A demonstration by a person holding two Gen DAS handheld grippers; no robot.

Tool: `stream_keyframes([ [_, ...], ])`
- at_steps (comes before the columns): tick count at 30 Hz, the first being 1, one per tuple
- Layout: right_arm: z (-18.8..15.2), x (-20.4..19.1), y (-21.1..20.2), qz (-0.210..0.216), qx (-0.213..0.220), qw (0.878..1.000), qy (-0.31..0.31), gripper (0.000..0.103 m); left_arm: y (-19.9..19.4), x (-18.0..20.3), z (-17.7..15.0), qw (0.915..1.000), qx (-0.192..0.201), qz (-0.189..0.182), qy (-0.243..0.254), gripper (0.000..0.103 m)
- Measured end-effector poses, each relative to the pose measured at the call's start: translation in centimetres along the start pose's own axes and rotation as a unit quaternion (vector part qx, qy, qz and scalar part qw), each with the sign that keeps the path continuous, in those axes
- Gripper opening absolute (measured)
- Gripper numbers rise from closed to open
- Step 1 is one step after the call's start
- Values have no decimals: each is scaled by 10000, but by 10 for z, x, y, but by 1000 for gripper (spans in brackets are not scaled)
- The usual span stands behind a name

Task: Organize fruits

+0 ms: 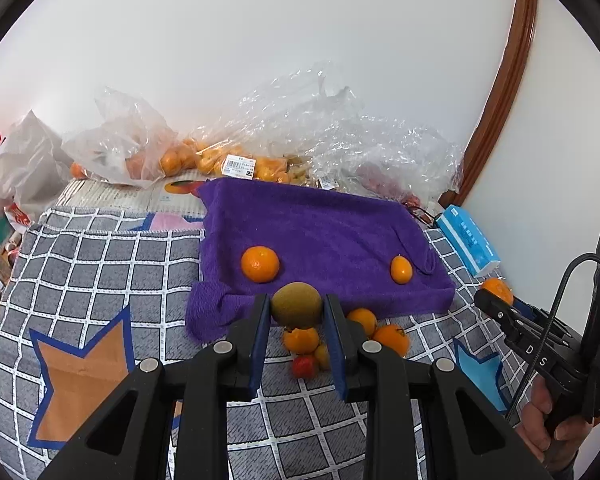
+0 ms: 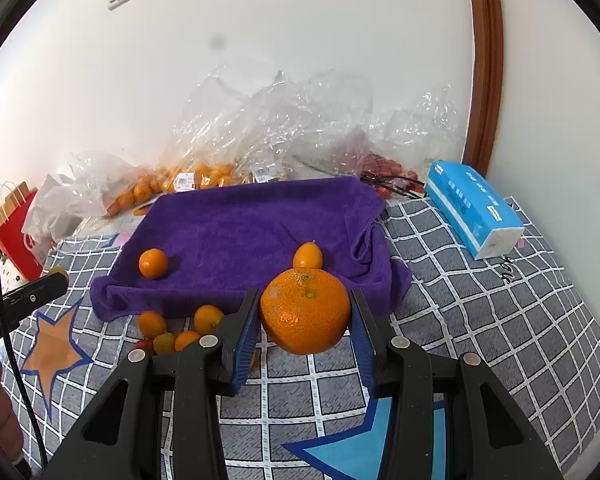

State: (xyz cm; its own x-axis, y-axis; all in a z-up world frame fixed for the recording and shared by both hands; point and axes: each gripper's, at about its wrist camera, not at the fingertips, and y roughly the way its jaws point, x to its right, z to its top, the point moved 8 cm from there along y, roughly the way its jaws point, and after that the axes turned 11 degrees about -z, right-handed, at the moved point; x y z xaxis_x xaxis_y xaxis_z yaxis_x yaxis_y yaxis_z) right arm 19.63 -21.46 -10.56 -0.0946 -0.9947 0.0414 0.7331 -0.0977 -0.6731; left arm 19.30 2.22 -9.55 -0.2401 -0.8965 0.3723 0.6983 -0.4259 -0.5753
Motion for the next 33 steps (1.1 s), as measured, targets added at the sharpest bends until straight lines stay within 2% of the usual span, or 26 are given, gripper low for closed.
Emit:
stream_keyframes([
  [16, 22, -8, 5, 41, 15, 10000, -52, 43, 9, -2, 19, 10000, 10, -22, -69, 25],
  [33, 49, -29, 27, 89, 36, 9999, -101, 43, 32, -20, 38, 9998, -73, -33, -155, 25],
])
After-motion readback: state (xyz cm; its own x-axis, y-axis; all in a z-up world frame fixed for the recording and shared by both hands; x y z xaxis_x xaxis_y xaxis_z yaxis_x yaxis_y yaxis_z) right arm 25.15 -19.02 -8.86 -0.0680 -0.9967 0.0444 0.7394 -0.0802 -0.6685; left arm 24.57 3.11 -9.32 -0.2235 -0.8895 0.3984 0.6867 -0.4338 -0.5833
